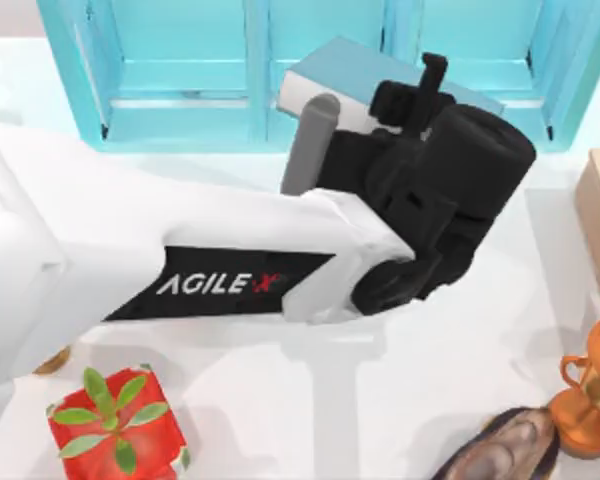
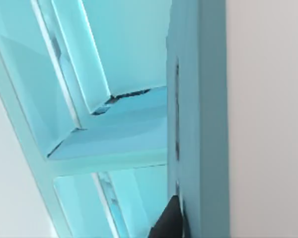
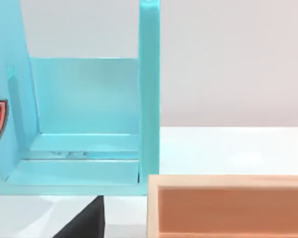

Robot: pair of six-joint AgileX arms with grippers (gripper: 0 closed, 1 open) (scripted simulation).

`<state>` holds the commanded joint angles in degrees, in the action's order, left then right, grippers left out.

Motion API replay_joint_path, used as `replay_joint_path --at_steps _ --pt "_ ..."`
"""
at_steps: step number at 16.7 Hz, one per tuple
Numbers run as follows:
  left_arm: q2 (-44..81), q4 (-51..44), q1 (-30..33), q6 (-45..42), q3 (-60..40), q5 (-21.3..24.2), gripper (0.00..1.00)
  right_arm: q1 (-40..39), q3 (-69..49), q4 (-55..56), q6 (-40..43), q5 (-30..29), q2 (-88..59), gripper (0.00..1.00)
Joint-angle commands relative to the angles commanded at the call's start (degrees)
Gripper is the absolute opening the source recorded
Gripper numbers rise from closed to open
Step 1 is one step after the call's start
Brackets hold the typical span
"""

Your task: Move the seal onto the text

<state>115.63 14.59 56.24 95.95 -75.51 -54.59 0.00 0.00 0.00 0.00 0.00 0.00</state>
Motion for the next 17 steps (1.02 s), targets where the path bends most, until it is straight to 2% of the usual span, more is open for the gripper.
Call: replay_joint_path --at_steps 4,7,17 --pt "7.55 -1.32 3.02 14.49 -3.99 -5.27 0.0 0.0 0.0 0.0 0.0 0.0 0.0 1.0" --pt "10.59 -1.85 4.11 20.41 -5.51 -7.44 0.0 0.0 0.0 0.0 0.0 0.0 0.0 1.0" --pt "10.61 -2.51 4.83 22.12 -5.24 -8.29 0.0 0.0 0.0 0.0 0.0 0.0 0.0 1.0"
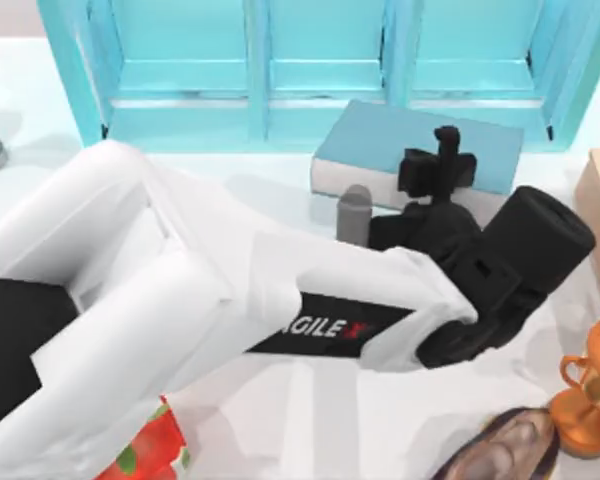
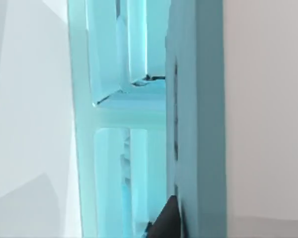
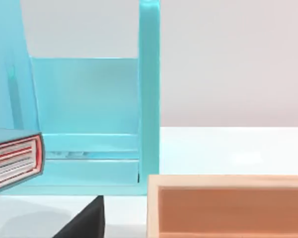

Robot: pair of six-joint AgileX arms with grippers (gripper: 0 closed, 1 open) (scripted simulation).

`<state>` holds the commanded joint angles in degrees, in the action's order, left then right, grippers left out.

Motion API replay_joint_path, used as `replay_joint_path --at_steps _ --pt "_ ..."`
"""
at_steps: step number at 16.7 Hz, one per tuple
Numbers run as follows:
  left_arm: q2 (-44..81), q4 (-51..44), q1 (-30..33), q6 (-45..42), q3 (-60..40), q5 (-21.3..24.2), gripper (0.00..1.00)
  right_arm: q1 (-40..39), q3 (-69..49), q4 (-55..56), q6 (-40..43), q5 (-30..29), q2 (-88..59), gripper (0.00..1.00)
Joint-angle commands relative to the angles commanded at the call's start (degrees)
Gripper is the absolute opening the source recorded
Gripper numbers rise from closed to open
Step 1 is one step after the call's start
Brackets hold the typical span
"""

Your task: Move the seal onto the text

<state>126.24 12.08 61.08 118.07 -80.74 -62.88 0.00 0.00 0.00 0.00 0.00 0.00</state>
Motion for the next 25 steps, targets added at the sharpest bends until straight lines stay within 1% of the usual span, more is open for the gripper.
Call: replay_joint_path --at_steps 4,9,13,25 --pt "0.46 0.11 -0.23 -0.05 0.16 0.17 0.0 0.0 0.0 0.0 0.0 0.0 0.0 1.0" --pt "3.73 4.78 -0.24 -0.05 1.56 0.23 0.0 0.0 0.0 0.0 0.0 0.0 0.0 1.0" --pt "4.06 5.25 -0.24 -0.05 1.7 0.23 0.0 0.0 0.0 0.0 0.0 0.0 0.0 1.0" --pt "4.06 5.25 -0.24 -0.05 1.7 0.23 0.9 0.0 0.0 0.0 0.0 0.0 0.0 1.0"
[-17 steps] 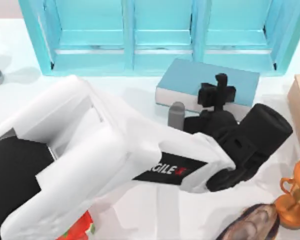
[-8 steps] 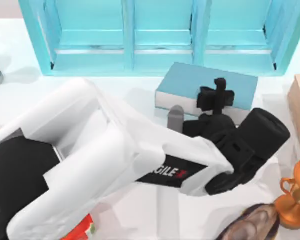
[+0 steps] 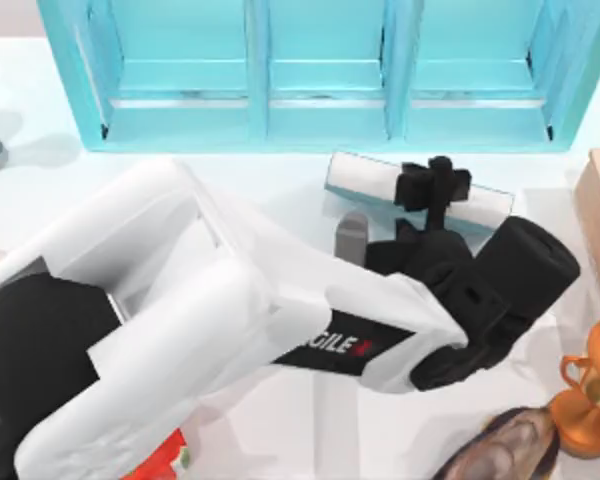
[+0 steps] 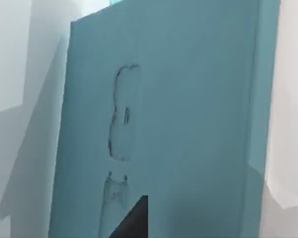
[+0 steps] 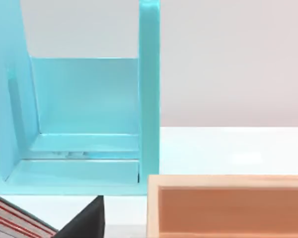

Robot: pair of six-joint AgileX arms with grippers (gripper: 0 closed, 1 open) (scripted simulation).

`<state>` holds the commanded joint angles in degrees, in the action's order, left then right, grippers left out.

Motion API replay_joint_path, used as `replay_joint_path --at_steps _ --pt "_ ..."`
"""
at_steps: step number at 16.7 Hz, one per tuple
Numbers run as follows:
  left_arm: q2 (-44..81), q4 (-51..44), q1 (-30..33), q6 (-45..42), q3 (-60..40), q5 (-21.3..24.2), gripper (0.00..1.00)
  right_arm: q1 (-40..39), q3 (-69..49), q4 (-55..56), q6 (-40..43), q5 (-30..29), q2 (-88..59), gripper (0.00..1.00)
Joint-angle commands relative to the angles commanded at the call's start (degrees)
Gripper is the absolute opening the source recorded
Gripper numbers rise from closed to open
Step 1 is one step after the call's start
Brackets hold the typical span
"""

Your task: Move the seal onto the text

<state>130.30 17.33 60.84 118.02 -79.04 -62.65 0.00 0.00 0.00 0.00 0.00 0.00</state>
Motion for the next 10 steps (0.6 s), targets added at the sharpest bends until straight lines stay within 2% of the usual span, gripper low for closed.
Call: replay_joint_path --at_steps 1,2,10 --pt "0.0 0.0 0.0 0.0 0.0 0.0 0.98 0.0 0.0 0.0 0.0 0.0 0.0 1.0" --pt "0.0 0.0 0.0 0.0 0.0 0.0 1.0 0.0 0.0 0.0 0.0 0.0 0.0 1.0" --pt "0.08 -0.07 0.02 0.01 0.1 0.03 1.0 0.0 0.0 0.0 0.0 0.0 0.0 1.0"
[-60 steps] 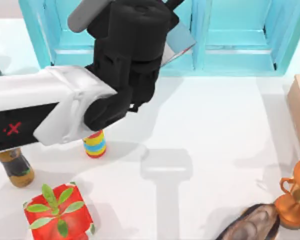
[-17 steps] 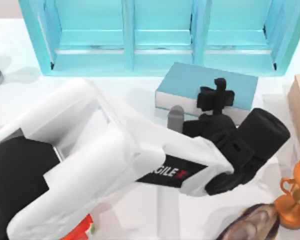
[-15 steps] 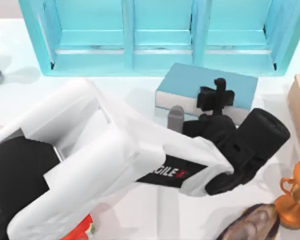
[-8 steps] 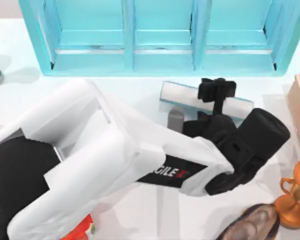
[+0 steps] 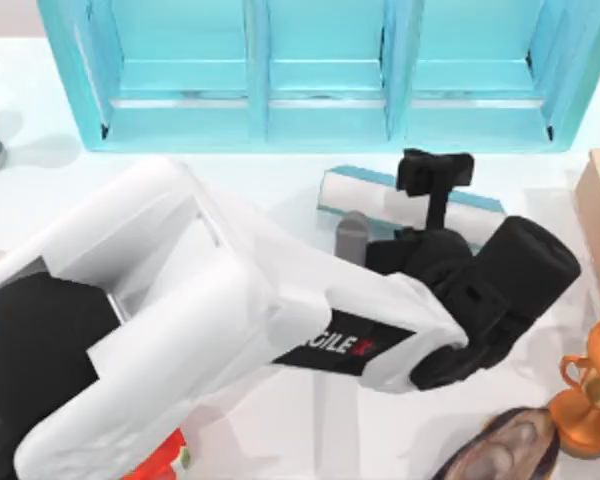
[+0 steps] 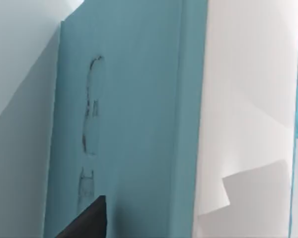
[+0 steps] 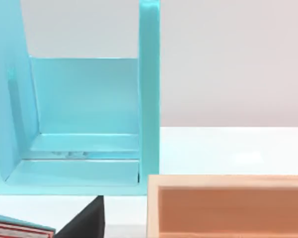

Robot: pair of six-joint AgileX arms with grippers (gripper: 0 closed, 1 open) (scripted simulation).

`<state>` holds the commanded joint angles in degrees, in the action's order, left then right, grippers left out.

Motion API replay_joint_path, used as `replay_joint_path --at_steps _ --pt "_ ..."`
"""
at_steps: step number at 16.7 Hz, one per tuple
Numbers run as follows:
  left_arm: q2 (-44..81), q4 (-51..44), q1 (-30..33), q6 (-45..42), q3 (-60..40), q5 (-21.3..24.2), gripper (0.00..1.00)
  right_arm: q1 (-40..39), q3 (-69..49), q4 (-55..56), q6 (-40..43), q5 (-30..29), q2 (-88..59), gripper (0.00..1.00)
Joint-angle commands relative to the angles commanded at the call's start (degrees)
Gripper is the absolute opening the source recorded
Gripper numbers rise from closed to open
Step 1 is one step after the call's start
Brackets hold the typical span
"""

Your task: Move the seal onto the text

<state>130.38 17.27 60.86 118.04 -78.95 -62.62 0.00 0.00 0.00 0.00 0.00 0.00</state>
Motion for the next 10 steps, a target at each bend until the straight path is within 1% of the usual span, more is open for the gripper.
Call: replay_joint_path --at_steps 3,5,8,10 --pt "0.13 -1.87 -0.89 1.53 -0.26 -0.12 1.0 0.0 0.0 0.0 0.0 0.0 0.0 1.0" --pt "0.09 -5.51 -1.87 4.89 -0.63 -0.59 1.0 0.0 0.0 0.0 0.0 0.0 0.0 1.0" --pt "-1.06 -15.12 -1.06 13.61 -1.25 -2.02 1.0 0.0 0.0 0.0 0.0 0.0 0.0 1.0" --pt "-2.7 -23.47 1.51 21.07 -1.46 -3.65 1.0 0.0 0.0 0.0 0.0 0.0 0.0 1.0"
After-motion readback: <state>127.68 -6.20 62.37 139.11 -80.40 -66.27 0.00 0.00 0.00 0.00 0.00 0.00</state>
